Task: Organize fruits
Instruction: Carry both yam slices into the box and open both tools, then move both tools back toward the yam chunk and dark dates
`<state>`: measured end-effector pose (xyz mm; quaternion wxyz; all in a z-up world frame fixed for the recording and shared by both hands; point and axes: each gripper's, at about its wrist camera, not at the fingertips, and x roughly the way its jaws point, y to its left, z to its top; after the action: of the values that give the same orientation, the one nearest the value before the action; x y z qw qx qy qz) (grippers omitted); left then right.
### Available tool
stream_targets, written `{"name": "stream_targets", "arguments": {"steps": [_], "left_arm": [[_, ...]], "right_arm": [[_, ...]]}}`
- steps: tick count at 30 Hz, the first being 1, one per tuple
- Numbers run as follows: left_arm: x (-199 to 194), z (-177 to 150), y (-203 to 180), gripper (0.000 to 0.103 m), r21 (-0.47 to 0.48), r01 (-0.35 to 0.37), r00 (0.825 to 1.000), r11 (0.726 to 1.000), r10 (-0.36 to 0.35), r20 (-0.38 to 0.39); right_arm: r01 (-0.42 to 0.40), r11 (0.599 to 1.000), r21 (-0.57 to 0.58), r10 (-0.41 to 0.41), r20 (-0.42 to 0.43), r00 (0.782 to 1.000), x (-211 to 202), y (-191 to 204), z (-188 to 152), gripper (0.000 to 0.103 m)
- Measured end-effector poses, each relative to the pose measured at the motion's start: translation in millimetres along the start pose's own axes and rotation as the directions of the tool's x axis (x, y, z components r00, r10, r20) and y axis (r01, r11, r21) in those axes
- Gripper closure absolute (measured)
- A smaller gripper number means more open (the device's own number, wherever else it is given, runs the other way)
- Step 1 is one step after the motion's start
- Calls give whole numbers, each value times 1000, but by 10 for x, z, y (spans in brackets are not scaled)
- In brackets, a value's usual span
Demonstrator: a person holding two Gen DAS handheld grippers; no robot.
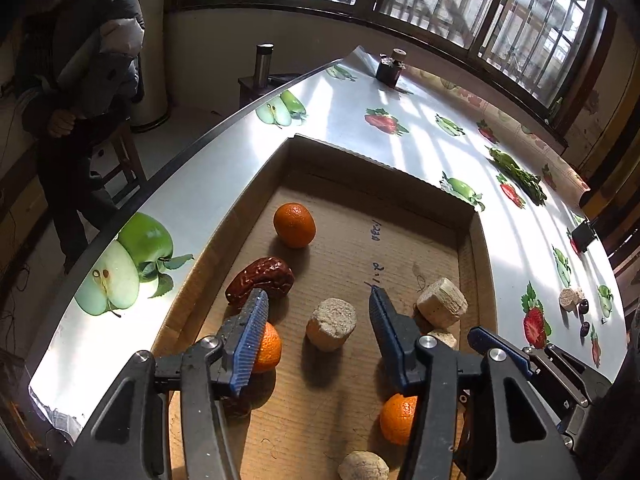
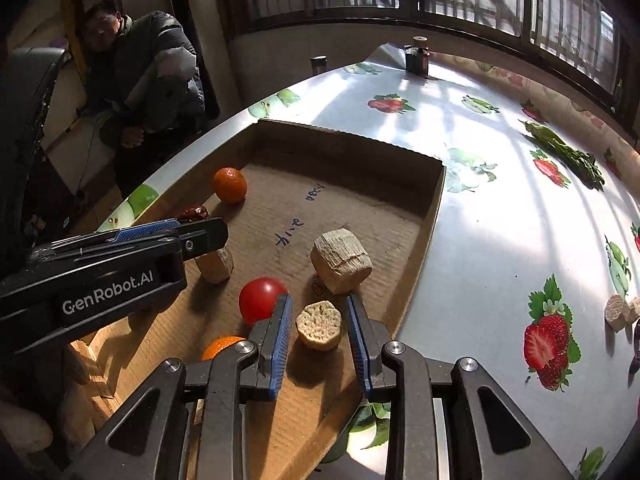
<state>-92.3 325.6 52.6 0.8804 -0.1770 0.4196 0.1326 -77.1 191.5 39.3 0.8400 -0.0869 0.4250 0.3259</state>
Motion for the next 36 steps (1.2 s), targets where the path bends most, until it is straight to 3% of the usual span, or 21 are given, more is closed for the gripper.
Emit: {"name": "stream_targets", "arguments": {"steps": [3, 9, 20, 31, 36], "left_arm": [[-167, 13, -31, 43, 13, -28, 999, 1000, 27, 48], [-507, -9, -242, 16, 68, -149, 974, 987, 135, 180], [-739, -183, -673, 15, 177, -166, 963, 970, 121, 241], [-898, -336, -997, 16, 236, -173, 958, 956, 108, 265], [-926, -406, -1144, 16, 270, -155, 965, 950, 86, 249]], "right_arm": [[-3, 1000, 17, 3, 28, 1000, -94, -29, 19, 51], [1, 992, 125, -13, 96, 995, -419, -239, -19, 50], [28, 958, 286, -71, 142, 987, -818, -670, -290, 44], [15, 944, 330, -75, 169, 983, -995, -837, -494, 42], [19, 934, 358, -89, 181, 979, -1123, -1012, -604, 41]]}}
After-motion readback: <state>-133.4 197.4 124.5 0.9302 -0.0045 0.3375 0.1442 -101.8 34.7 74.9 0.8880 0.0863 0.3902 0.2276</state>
